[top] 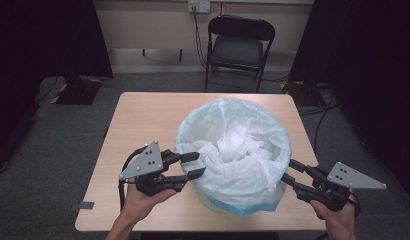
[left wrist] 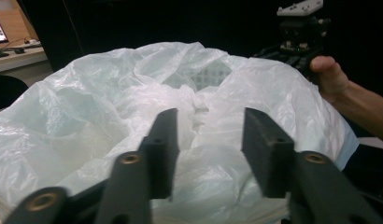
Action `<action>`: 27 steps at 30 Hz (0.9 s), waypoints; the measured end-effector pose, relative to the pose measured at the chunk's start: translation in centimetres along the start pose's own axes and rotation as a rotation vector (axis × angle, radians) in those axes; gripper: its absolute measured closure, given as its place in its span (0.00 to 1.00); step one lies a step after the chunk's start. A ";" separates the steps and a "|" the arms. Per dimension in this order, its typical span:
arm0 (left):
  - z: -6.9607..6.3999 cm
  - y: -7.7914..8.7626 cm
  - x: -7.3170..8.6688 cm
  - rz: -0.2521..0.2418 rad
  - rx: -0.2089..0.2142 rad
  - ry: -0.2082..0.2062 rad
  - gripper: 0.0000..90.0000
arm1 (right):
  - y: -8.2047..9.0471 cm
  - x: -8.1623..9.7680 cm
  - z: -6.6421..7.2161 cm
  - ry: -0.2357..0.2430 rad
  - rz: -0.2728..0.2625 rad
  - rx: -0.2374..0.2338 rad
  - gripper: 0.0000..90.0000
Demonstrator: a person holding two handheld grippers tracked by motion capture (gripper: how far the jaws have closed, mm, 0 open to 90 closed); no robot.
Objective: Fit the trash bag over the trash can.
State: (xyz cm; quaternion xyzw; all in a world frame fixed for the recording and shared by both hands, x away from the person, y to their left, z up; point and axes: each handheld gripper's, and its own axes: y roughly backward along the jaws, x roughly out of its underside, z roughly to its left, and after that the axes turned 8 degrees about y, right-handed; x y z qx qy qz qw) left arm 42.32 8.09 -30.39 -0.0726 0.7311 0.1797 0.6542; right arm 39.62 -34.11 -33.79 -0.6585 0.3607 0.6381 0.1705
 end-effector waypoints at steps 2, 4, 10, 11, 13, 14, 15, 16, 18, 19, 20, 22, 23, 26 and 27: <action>-0.1 0.1 0.0 0.000 -0.003 -0.016 0.81 | 0.0 0.0 -0.1 -0.005 -0.001 0.002 0.56; -0.2 0.1 0.0 0.006 0.023 -0.018 0.91 | 0.1 0.1 -0.2 -0.008 -0.001 0.007 0.56; -0.8 0.6 0.0 0.008 0.058 -0.035 1.00 | 0.1 0.3 -0.3 -0.018 0.002 0.011 0.56; -0.9 0.8 0.1 0.006 0.063 -0.034 1.00 | 0.0 0.3 -0.4 -0.021 0.002 0.012 0.56; -1.1 1.3 0.3 -0.007 0.064 -0.037 1.00 | 0.1 0.3 -0.4 -0.024 0.002 0.012 0.56; -1.1 1.6 0.4 -0.006 0.080 -0.033 1.00 | 0.1 0.4 -0.4 -0.024 0.001 0.011 0.56; -1.2 1.9 0.6 -0.010 0.097 -0.028 1.00 | 0.1 0.4 -0.4 -0.024 0.001 0.010 0.56; -1.2 2.2 0.7 -0.010 0.116 -0.023 1.00 | 0.1 0.4 -0.4 -0.021 0.001 0.009 0.56; -1.2 2.6 1.0 0.008 0.120 -0.028 1.00 | 0.1 0.4 -0.3 -0.023 0.003 0.003 0.56; -1.2 2.7 1.2 0.018 0.117 -0.028 1.00 | 0.1 0.4 -0.3 -0.022 0.004 -0.001 0.56; -1.1 2.8 1.3 0.027 0.124 -0.028 1.00 | 0.0 0.4 -0.3 -0.024 0.006 -0.003 0.56; -1.1 2.8 1.7 0.038 0.121 -0.032 1.00 | -0.2 0.5 -0.3 -0.025 0.009 -0.006 0.56; -1.1 2.7 1.9 0.042 0.122 -0.029 1.00 | -0.3 0.6 -0.2 -0.030 0.013 -0.010 0.56; -0.8 2.3 2.5 0.066 0.128 -0.021 1.00 | -0.7 0.9 -0.1 -0.031 0.023 -0.020 0.56; -0.8 2.2 2.7 0.078 0.110 -0.025 1.00 | -0.9 1.0 -0.1 -0.032 0.027 -0.026 0.57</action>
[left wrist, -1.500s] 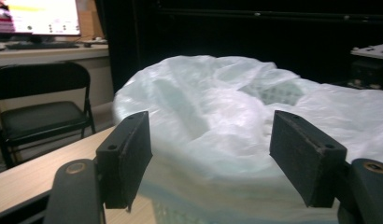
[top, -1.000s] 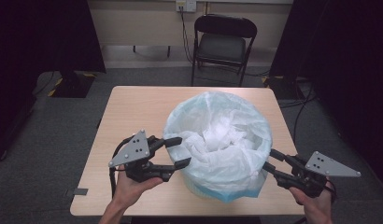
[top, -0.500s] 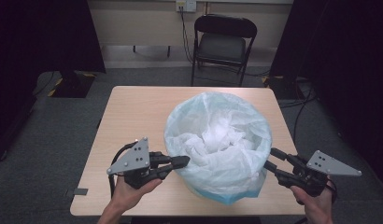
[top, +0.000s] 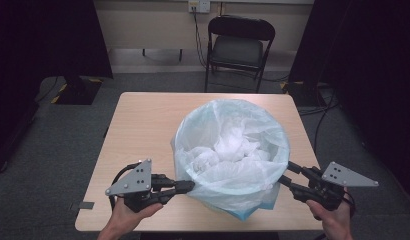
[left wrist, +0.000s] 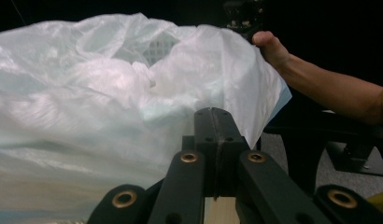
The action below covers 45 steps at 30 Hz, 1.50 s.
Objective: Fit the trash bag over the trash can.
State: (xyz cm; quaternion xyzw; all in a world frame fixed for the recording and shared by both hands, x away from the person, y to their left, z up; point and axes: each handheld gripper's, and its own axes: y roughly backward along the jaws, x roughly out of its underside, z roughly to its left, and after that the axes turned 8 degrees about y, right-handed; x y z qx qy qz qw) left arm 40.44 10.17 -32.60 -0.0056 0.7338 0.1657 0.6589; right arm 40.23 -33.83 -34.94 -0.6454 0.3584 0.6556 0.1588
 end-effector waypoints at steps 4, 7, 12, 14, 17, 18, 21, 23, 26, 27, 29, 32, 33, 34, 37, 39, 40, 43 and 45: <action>0.0 -0.7 0.5 0.044 -0.026 -0.010 1.00 | -0.7 0.6 0.2 -0.006 0.021 -0.017 0.57; 0.2 -0.7 0.8 0.036 -0.035 0.006 1.00 | -0.9 0.9 0.3 -0.009 0.023 -0.025 0.57; 0.1 -0.5 1.2 0.031 -0.044 0.014 0.81 | -1.3 1.3 0.4 -0.005 0.042 -0.029 0.57; 0.0 0.1 1.1 0.006 -0.047 0.023 0.71 | -1.3 1.3 0.3 -0.004 0.045 -0.028 0.57; -0.2 1.2 0.7 -0.029 -0.047 0.022 0.55 | -0.7 0.9 0.1 0.002 0.034 -0.012 0.57; -0.2 1.7 0.5 -0.044 -0.057 0.019 0.52 | -0.5 0.8 0.0 0.005 0.028 -0.007 0.58; 0.2 3.1 0.1 -0.076 -0.113 0.020 0.46 | 0.3 0.4 -0.3 0.014 0.022 0.013 0.65; 1.2 4.1 0.0 -0.099 -0.189 0.037 0.49 | 0.7 0.2 -0.5 0.025 0.016 0.034 0.70; 3.7 4.4 0.5 -0.093 -0.302 0.120 0.50 | 0.9 -0.2 -1.1 0.021 0.010 0.072 0.70; 4.5 4.2 0.8 -0.089 -0.336 0.140 0.48 | 0.8 -0.3 -1.5 0.013 0.006 0.086 0.68; 6.0 3.5 1.5 -0.086 -0.380 0.188 0.45 | 0.3 -0.5 -2.0 0.025 0.021 0.113 0.64; 8.1 1.8 2.3 -0.080 -0.408 0.264 0.40 | -0.9 -0.4 -2.8 0.005 0.039 0.126 0.61; 8.3 1.3 2.5 -0.081 -0.412 0.277 0.39 | -1.2 -0.3 -3.0 -0.006 0.044 0.132 0.60; 8.6 0.7 2.6 -0.063 -0.442 0.274 0.39 | -1.4 -0.3 -3.1 -0.009 0.047 0.138 0.59; 8.7 -0.8 2.9 -0.069 -0.432 0.300 0.36 | -2.1 -0.1 -3.0 -0.029 0.053 0.161 0.57; 8.7 -1.5 3.1 -0.080 -0.426 0.314 0.37 | -2.3 -0.1 -2.9 -0.027 0.045 0.154 0.56; 8.7 -1.6 3.2 -0.087 -0.418 0.321 0.38 | -2.3 -0.1 -2.8 -0.026 0.042 0.154 0.59; 8.7 -1.5 3.5 -0.096 -0.368 0.340 0.38 | -2.0 0.0 -2.8 -0.035 0.037 0.147 0.58; 8.4 -1.5 3.5 -0.095 -0.353 0.337 0.38 | -1.7 0.2 -2.8 -0.042 0.031 0.126 0.58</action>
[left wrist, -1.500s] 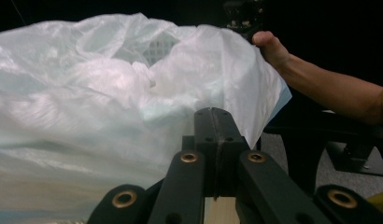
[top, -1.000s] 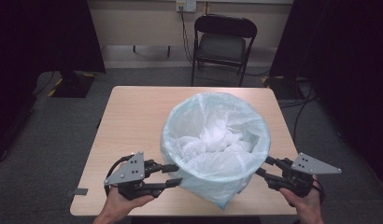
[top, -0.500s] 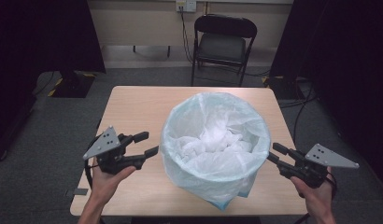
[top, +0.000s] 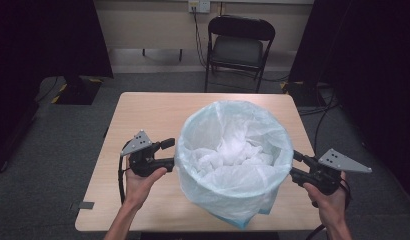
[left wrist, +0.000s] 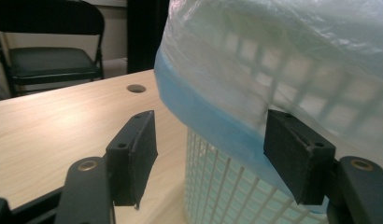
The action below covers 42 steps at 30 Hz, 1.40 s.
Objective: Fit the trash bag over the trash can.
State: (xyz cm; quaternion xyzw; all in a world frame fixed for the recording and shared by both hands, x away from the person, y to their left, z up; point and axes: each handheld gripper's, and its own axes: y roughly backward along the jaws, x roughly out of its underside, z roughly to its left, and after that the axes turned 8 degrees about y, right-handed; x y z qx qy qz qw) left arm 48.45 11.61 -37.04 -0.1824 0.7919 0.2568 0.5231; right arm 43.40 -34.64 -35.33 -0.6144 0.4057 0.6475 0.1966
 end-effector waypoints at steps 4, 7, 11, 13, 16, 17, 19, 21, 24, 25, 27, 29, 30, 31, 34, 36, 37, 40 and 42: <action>-0.7 0.3 0.3 0.003 0.036 -0.003 0.39 | 0.9 0.2 0.4 0.009 0.006 -0.012 0.59; -0.8 0.4 0.4 0.011 0.051 -0.006 0.38 | 1.6 0.2 0.6 0.020 0.014 -0.015 0.58; -0.8 0.3 0.2 0.017 0.011 -0.031 0.31 | 1.9 0.1 0.2 0.029 0.031 -0.014 0.54; -0.5 0.5 0.2 0.022 -0.027 -0.056 0.30 | 2.1 -0.1 -0.2 0.032 0.037 0.002 0.52; 0.8 1.7 1.2 0.061 -0.063 -0.062 0.28 | 3.1 -0.6 -0.8 0.032 0.011 0.012 0.50; 1.4 2.2 1.8 0.079 -0.074 -0.056 0.28 | 3.5 -0.7 -0.9 0.034 0.011 0.016 0.46; 2.8 3.3 3.2 0.113 -0.117 -0.029 0.28 | 4.3 -1.0 -1.2 0.027 -0.006 0.000 0.44; 4.2 4.1 4.6 0.158 -0.141 0.005 0.27 | 5.0 -1.2 -1.2 0.032 -0.016 0.000 0.41; 5.6 4.6 6.6 0.225 -0.184 0.024 0.27 | 5.5 -1.7 -0.8 0.035 -0.039 -0.029 0.39; 6.0 4.6 7.2 0.250 -0.190 0.034 0.27 | 5.6 -2.0 -0.6 0.044 -0.040 -0.035 0.39; 6.7 4.4 8.2 0.298 -0.217 0.037 0.26 | 5.7 -2.6 -0.4 0.061 -0.056 -0.048 0.42; 7.2 4.2 8.8 0.334 -0.223 0.045 0.25 | 5.9 -3.4 -0.1 0.085 -0.069 -0.055 0.46; 7.4 4.1 9.1 0.349 -0.223 0.048 0.25 | 6.1 -3.7 -0.1 0.096 -0.081 -0.051 0.48; 7.5 4.0 9.2 0.360 -0.234 0.055 0.25 | 6.3 -4.1 0.0 0.104 -0.097 -0.063 0.49; 7.8 3.9 9.5 0.364 -0.263 0.051 0.25 | 6.3 -5.3 0.2 0.125 -0.126 -0.088 0.49; 7.9 3.6 9.8 0.382 -0.277 0.050 0.25 | 5.9 -6.3 0.6 0.144 -0.133 -0.114 0.46; 8.0 3.4 10.0 0.395 -0.285 0.045 0.25 | 5.7 -6.9 0.9 0.154 -0.134 -0.128 0.46; 8.1 3.0 10.6 0.457 -0.313 0.013 0.25 | 4.7 -8.7 1.6 0.192 -0.146 -0.171 0.44; 8.0 2.6 11.0 0.501 -0.328 -0.017 0.24 | 3.6 -9.6 2.1 0.208 -0.144 -0.200 0.43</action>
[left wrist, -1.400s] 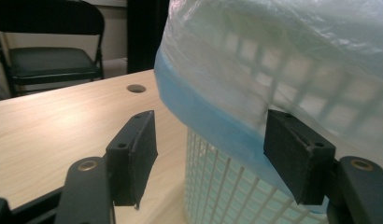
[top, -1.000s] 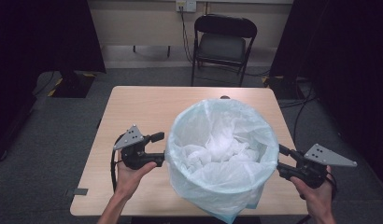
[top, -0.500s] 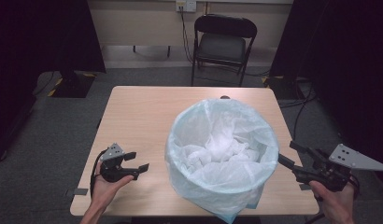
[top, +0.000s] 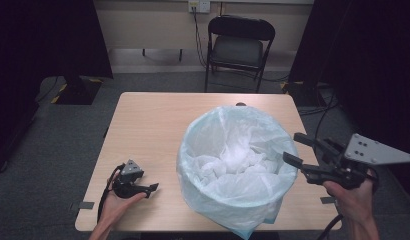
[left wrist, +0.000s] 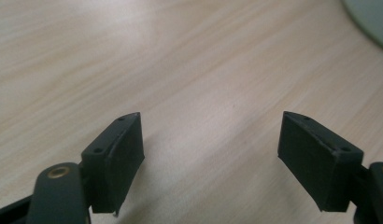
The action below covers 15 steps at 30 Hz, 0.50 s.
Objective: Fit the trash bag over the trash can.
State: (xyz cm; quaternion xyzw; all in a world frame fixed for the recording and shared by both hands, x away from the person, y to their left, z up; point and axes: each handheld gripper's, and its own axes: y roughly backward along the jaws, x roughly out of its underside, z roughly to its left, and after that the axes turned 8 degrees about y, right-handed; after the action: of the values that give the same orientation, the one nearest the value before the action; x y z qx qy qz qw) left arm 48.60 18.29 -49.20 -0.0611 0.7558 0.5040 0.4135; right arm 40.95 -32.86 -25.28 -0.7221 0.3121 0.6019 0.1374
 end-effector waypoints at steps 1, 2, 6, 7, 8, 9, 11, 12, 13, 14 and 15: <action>-0.1 -0.1 0.1 -0.006 -0.013 -0.021 0.23 | -0.6 -0.3 0.1 0.004 0.006 -0.017 0.43; -0.1 -0.1 0.1 -0.007 -0.016 -0.022 0.23 | -1.3 -0.5 0.2 0.015 0.012 -0.037 0.43; -0.2 -0.2 0.3 -0.018 -0.027 -0.033 0.22 | -3.7 -1.4 0.7 0.046 0.043 -0.101 0.44; -0.2 -0.3 0.3 -0.020 -0.026 -0.032 0.22 | -4.3 -1.7 0.7 0.053 0.048 -0.112 0.44; -0.2 -0.3 0.3 -0.023 -0.022 -0.025 0.21 | -4.8 -2.1 0.7 0.061 0.057 -0.120 0.44; -0.1 -0.3 0.3 -0.026 -0.022 -0.017 0.20 | -5.4 -2.5 0.6 0.070 0.064 -0.126 0.44; 0.1 -0.2 0.3 -0.028 -0.011 -0.008 0.19 | -6.4 -3.3 0.3 0.085 0.080 -0.127 0.42; 0.1 -0.2 0.3 -0.034 -0.008 0.002 0.20 | -6.9 -3.7 0.1 0.089 0.080 -0.119 0.42; 0.2 -0.2 0.3 -0.037 -0.010 0.006 0.20 | -7.5 -4.0 -0.2 0.091 0.087 -0.125 0.42; 0.2 -0.3 0.3 -0.044 -0.012 0.004 0.19 | -8.1 -4.2 -0.5 0.093 0.103 -0.133 0.42; 0.2 -0.3 0.3 -0.047 -0.012 0.007 0.19 | -8.8 -4.4 -0.7 0.094 0.118 -0.144 0.42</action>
State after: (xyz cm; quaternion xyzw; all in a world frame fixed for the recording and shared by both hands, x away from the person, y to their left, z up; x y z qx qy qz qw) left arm 48.65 18.41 -49.70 -0.0828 0.7526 0.4984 0.4222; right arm 46.53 -25.25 -22.52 -0.7379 0.3162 0.5953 0.0345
